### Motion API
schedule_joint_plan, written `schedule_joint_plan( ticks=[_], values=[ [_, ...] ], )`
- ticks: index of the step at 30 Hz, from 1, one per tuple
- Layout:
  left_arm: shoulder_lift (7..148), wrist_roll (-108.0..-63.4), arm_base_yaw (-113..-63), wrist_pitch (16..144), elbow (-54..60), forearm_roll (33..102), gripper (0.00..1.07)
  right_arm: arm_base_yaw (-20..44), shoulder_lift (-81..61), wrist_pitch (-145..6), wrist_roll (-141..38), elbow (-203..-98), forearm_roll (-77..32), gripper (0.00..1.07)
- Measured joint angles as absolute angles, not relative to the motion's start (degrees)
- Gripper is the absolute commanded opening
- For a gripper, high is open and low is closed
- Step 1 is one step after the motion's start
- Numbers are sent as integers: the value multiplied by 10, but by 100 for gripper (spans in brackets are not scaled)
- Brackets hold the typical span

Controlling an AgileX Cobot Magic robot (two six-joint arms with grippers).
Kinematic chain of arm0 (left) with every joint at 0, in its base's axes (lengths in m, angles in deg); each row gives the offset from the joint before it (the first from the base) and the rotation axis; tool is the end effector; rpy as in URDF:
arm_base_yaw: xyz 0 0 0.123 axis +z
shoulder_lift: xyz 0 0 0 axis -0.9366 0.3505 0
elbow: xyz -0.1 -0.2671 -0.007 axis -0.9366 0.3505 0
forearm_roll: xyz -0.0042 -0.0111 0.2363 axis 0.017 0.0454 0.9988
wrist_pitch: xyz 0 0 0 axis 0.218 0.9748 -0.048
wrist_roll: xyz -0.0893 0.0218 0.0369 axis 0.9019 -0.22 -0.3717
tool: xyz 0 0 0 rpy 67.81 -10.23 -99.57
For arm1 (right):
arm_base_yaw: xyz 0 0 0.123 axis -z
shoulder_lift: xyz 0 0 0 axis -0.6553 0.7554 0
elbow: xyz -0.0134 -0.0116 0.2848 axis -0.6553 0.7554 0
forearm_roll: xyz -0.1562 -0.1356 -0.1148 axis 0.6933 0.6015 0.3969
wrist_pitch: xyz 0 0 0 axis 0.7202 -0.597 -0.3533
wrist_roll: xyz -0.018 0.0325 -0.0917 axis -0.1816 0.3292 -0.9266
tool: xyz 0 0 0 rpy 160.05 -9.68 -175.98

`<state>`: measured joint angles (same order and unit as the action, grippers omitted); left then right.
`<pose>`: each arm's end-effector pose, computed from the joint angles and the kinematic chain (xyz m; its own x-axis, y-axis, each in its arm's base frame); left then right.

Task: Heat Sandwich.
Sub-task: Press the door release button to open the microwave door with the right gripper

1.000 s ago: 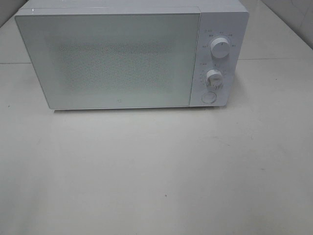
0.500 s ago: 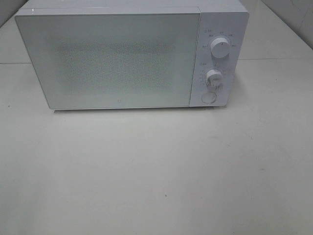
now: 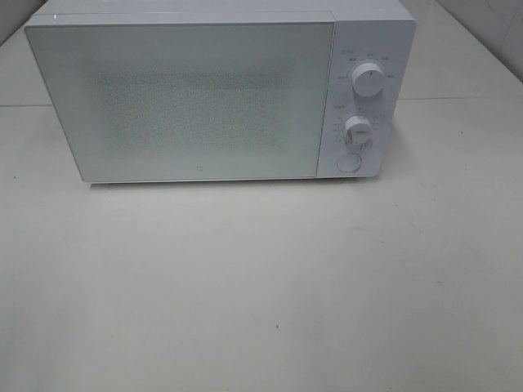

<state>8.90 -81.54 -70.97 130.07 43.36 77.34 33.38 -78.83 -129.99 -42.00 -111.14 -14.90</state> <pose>-0.0151 -0.0067 0.2701 -0.4496 -0.0348 -0.8926 0.0703 0.9948 -0.0741 -0.0074 -0.0124 0.2702 -0.3969 -0.0462 -0.9167 -0.0253 0.9989 -0.0393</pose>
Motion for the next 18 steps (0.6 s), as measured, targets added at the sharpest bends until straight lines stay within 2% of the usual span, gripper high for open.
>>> schedule_joint_plan(
  ticks=[12,18],
  values=[
    [89,-815,-710,1301,434,773,99,334,-788,-1298,-420,-1115,-149,75],
    [89,-815,-710,1301,434,773,99,334,-786,-1232,-420,-1124,-150,75]
  ],
)
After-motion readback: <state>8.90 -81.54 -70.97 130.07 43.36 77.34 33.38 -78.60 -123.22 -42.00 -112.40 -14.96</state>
